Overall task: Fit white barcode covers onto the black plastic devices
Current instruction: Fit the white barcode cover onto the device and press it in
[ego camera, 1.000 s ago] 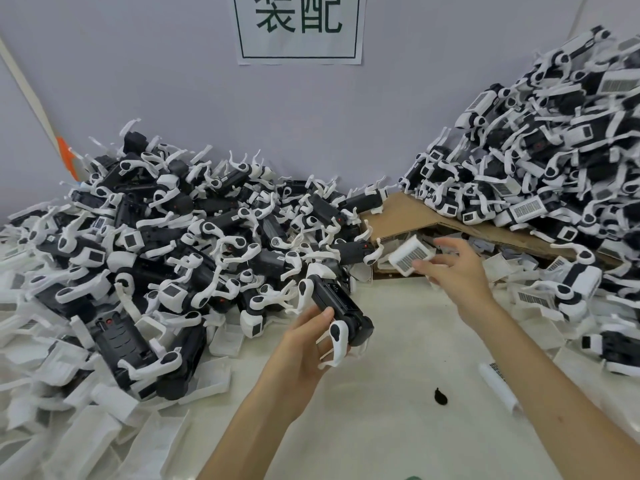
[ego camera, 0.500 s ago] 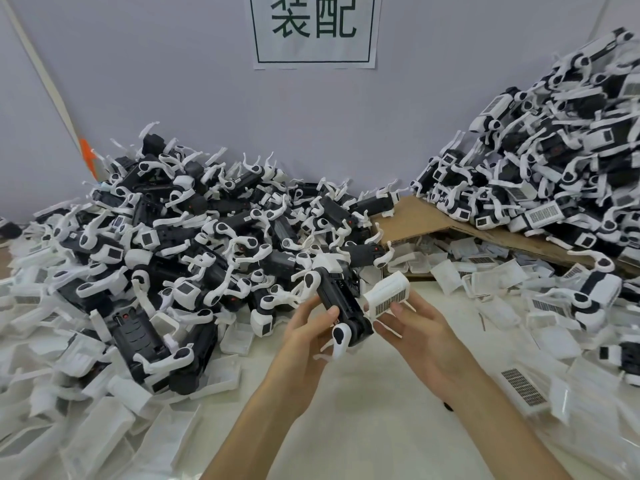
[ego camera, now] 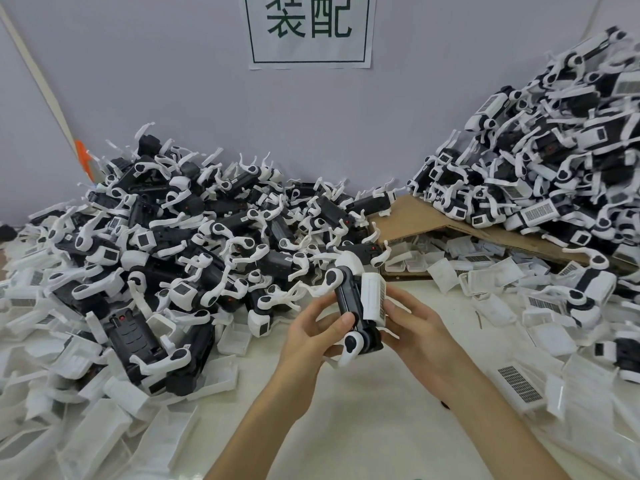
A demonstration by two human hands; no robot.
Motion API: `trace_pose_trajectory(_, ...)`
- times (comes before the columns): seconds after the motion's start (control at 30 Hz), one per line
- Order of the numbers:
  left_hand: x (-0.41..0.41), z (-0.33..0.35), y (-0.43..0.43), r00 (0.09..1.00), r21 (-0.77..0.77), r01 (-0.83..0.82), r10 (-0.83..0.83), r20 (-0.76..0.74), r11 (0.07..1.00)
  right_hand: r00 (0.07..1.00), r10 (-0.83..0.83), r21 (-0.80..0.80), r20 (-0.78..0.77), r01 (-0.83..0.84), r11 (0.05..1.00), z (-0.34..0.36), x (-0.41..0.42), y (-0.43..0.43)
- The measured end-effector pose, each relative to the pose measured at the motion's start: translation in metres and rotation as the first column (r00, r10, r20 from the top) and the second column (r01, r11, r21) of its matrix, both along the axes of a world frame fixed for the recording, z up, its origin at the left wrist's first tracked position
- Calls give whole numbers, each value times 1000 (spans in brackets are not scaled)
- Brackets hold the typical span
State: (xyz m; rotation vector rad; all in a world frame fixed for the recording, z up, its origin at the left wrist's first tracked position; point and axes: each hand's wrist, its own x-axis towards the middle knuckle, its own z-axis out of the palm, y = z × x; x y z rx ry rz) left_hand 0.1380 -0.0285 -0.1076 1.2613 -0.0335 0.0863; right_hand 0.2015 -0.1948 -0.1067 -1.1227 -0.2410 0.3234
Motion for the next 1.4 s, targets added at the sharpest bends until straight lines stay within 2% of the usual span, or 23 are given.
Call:
trace_pose_trajectory(0.3, 4, -5, 1, 999, 120, -35, 38, -19, 992, 998, 10, -52, 63, -7, 999, -2, 0, 1)
trace_pose_trajectory(0.57, 4, -7, 0, 998, 122, -67, 69, -10, 990, 998, -20, -106, 53, 25, 994, -8, -1, 6)
trace_pose_trajectory(0.93, 5, -8, 2, 999, 144, -38, 40, -8, 989, 984, 170, -62, 47, -167, 984, -8, -6, 9)
trace_pose_trajectory(1.07, 2, -2, 3, 1000, 179, -3, -1, 22, 984, 991, 78, -102, 111, -67, 993, -6, -8, 13)
trace_pose_trajectory(1.2, 2, -2, -2, 996, 239, -34, 14, 88, 970, 989, -5, -147, 145, 27, 989, -7, -10, 18)
trace_pose_trajectory(1.4, 2, -4, -9, 978, 291, -153, 103, 181, 944, 988, 17, -161, 155, 9, 987, -9, -10, 19)
